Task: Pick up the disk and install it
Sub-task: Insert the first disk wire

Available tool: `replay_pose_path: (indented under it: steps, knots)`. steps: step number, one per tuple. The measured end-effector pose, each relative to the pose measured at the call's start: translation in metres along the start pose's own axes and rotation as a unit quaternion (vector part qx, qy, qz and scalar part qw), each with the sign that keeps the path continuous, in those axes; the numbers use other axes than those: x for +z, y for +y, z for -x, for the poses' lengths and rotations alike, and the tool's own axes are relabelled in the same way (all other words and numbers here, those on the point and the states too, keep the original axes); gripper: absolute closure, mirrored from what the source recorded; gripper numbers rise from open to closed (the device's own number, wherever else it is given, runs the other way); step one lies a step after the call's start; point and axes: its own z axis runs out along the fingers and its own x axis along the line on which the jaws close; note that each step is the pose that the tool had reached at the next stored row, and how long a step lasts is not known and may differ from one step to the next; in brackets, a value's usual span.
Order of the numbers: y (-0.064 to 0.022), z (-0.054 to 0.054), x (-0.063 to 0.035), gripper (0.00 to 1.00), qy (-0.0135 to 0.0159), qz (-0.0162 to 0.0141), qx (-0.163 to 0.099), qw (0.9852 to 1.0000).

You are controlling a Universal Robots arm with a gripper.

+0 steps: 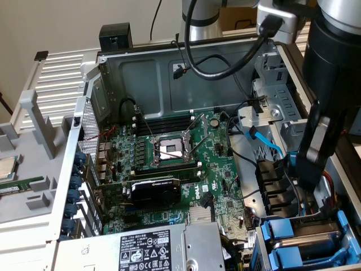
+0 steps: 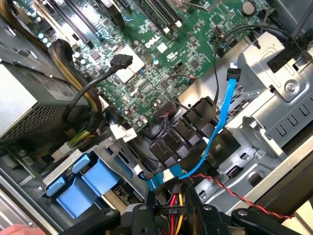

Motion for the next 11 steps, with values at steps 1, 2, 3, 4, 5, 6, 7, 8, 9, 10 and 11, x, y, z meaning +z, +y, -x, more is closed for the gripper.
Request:
replay_pose_path:
  steps: [1,2,3,4,5,6,7,8,9,10,11]
  knots:
    - [0.0002,0.0002,-0.0003,0.65,0.0007,-0.0015,0.0,1.0]
    - [0.0008,0.0003,-0.0006,0.65,0.0014,-0.0032,0.0,1.0]
    - [0.0014,0.0006,-0.001,0.65,0.002,-0.0047,0.0,1.0]
    - [0.002,0.0008,-0.0012,0.65,0.0023,-0.0063,0.0,1.0]
    - [0.0024,0.0009,-0.0014,0.65,0.0026,-0.0079,0.0,1.0]
    - [0.0027,0.0008,-0.0014,0.65,0.0028,-0.0094,-0.001,1.0]
    - [0.003,0.0007,-0.0013,0.65,0.003,-0.0108,-0.001,0.9999]
    - [0.0032,0.0005,-0.0013,0.65,0.0028,-0.0116,-0.001,0.9999]
    - [0.0034,0.0003,-0.0014,0.65,0.0024,-0.0123,-0.001,0.9999]
    - [0.0035,0.0002,-0.0014,0.65,0.002,-0.0128,-0.001,0.9999]
    - [0.0036,0.0002,-0.0014,0.65,0.0017,-0.0131,-0.001,0.9999]
